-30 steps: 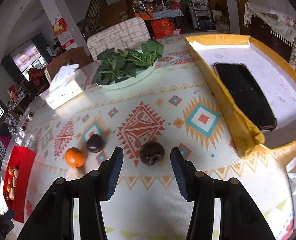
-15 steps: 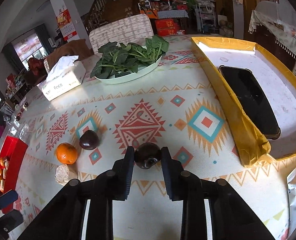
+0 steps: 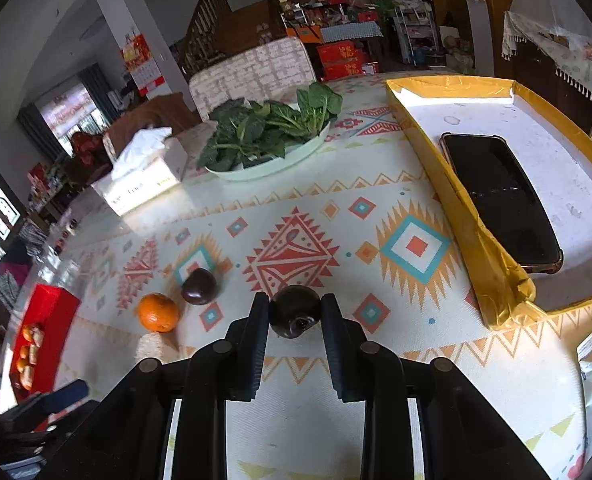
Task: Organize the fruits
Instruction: 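Grasp a dark date with the right gripper while the left gripper grasps a round rice cake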
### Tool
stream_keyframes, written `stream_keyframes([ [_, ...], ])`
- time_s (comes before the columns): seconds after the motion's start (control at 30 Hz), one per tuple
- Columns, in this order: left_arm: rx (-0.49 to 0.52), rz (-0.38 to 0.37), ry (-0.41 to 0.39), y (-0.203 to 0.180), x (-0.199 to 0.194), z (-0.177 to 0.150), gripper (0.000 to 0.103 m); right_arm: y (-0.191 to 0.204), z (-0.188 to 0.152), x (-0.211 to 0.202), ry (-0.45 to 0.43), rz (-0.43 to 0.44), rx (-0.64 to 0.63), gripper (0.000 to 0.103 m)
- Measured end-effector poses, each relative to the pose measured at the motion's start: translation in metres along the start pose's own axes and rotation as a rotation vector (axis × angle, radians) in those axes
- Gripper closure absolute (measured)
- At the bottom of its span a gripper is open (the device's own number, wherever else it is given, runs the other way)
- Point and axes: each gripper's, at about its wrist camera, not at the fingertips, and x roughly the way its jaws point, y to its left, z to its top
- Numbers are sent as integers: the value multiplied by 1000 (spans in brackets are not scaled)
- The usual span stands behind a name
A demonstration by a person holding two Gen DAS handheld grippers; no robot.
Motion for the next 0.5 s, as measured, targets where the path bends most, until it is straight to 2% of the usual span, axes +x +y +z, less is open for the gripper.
stream_keyframes([
  [0.3, 163, 22, -36, -39, 15, 9, 33, 3, 0, -7, -2, 64, 11, 74],
  [0.4, 248, 61, -73, -59, 26, 19, 33, 2, 1, -9, 1, 102, 23, 74],
  [0.5, 288, 98, -53, -69, 43, 24, 33, 1, 1, -12, -7, 118, 29, 74],
])
